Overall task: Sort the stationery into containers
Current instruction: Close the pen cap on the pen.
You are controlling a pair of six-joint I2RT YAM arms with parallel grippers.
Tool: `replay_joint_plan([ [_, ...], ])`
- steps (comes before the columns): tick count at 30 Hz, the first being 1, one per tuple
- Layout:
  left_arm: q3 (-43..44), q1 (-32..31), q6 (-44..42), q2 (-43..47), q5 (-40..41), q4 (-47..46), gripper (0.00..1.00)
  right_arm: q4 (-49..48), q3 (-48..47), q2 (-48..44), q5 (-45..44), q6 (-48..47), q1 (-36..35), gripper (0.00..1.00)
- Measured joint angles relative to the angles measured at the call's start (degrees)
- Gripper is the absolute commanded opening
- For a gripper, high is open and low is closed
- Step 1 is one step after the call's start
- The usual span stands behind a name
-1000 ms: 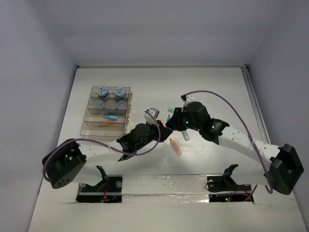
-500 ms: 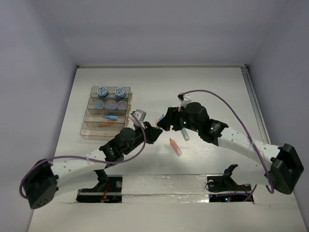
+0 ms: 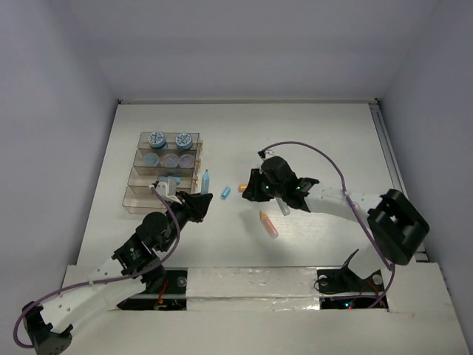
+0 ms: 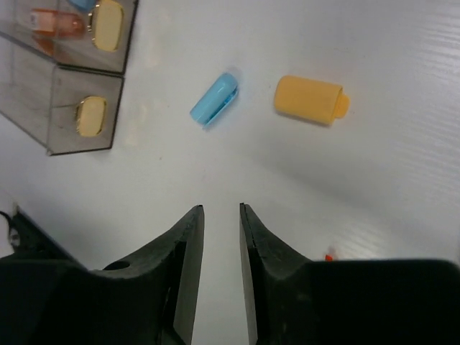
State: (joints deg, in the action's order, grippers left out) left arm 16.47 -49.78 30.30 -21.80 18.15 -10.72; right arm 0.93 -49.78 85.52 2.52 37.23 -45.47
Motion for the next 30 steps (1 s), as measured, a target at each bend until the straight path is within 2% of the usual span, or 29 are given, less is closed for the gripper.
replay_joint_plan([
  [1,-0.4,0.0,0.1,0.3,0.1,0.8,0.0,-0.1,-1.1,2.2,0.0,0.6,-0.2,0.41],
  [2,-0.9,0.0,0.2,0.4,0.1,1.3,0.0,-0.2,-2.3,4.3,0.0,1.1,-0.4,0.54],
  [6,-1.6,0.0,0.1,-0.2,0.1,2.6,0.0,-2.2,-7.3,13.0,-0.7,3.5,-2.0,0.75],
  [8,-1.6,0.0,-0.1,-0.5,0.1,2.5,0.0,-2.9,-8.3,15.6,-1.1,4.3,-2.6,0.76],
  [14,-2.0,0.0,-0.7,-0.6,-0.3,2.0,0.0,-4.0,-11.4,21.0,-3.7,7.6,-3.1,0.7],
  [19,-2.9,0.0,-0.9,-0.1,-1.1,1.7,0.0,-4.8,-14.1,24.2,-4.7,9.5,-3.0,0.55],
  [24,-3.0,0.0,-1.1,0.2,-1.7,1.6,0.0,-5.0,-15.6,25.8,-5.1,10.6,-3.0,0.46],
  [30,-3.0,0.0,-1.3,0.2,-2.6,1.6,0.0,-5.1,-16.6,26.9,-5.1,11.1,-3.0,0.41],
])
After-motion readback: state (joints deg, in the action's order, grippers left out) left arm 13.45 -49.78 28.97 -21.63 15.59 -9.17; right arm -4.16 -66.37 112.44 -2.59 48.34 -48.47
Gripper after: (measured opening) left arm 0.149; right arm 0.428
